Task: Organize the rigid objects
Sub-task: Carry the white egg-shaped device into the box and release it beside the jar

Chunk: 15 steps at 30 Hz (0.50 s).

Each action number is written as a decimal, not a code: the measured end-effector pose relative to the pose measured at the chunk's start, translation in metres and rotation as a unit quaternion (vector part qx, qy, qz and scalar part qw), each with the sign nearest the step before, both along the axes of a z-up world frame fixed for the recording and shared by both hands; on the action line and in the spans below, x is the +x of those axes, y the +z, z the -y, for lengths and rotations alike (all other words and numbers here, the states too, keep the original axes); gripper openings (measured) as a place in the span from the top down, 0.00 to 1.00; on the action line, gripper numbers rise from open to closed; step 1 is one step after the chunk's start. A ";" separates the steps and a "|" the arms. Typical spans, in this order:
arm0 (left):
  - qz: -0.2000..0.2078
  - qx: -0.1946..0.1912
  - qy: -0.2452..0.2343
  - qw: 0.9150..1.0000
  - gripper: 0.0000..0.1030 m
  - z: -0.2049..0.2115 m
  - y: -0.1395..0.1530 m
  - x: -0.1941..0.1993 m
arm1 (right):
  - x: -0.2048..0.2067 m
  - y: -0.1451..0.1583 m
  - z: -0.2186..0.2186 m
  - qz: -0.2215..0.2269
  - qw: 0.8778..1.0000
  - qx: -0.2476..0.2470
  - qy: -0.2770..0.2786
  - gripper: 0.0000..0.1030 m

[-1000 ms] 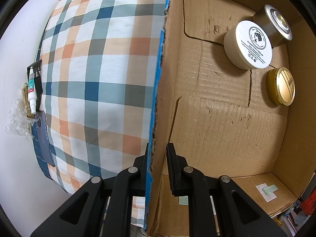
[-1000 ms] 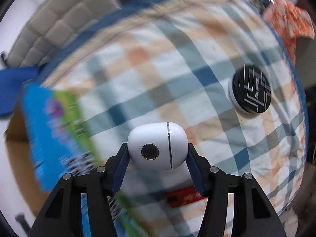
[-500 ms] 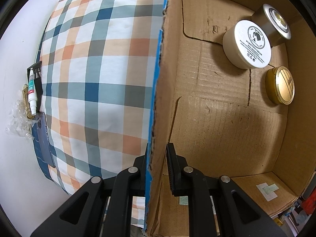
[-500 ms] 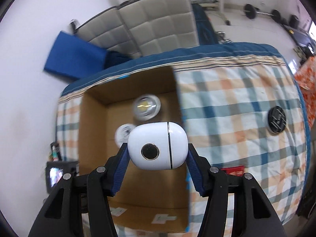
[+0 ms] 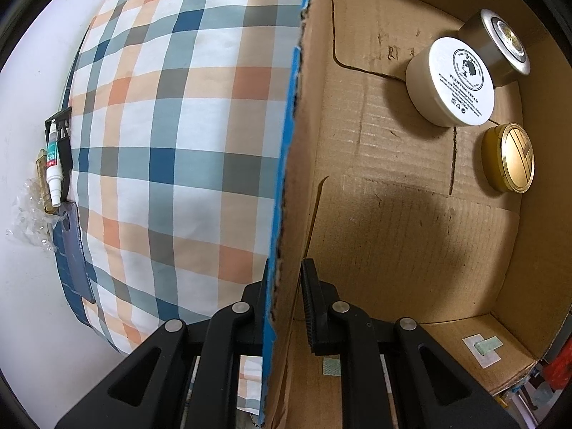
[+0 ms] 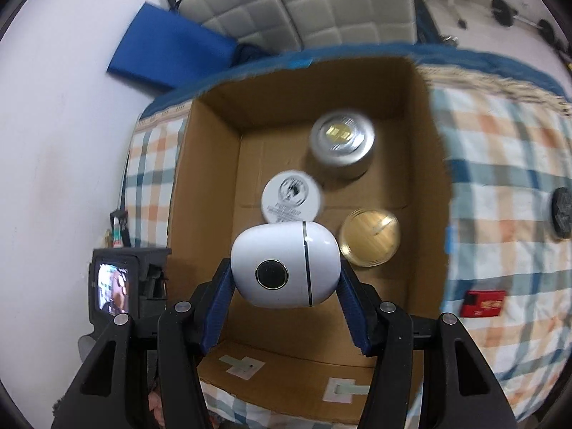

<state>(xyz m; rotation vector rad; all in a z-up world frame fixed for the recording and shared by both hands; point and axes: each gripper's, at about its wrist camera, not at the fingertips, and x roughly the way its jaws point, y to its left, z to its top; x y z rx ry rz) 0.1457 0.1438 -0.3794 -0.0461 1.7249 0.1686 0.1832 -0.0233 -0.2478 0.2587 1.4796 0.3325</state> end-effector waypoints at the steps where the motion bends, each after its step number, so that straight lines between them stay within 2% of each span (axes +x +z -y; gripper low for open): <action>1: -0.001 -0.001 0.000 1.000 0.89 -0.001 -0.001 0.000 | 0.000 -0.006 -0.001 -0.007 1.000 0.003 -0.001 0.42; 8: -0.006 -0.001 0.000 1.000 0.89 -0.006 -0.007 -0.002 | 0.004 -0.067 -0.016 -0.084 0.995 0.049 0.003 0.42; 15: -0.009 -0.003 0.000 1.000 0.89 -0.008 -0.010 -0.001 | 0.007 -0.095 -0.029 -0.114 0.991 0.068 0.012 0.42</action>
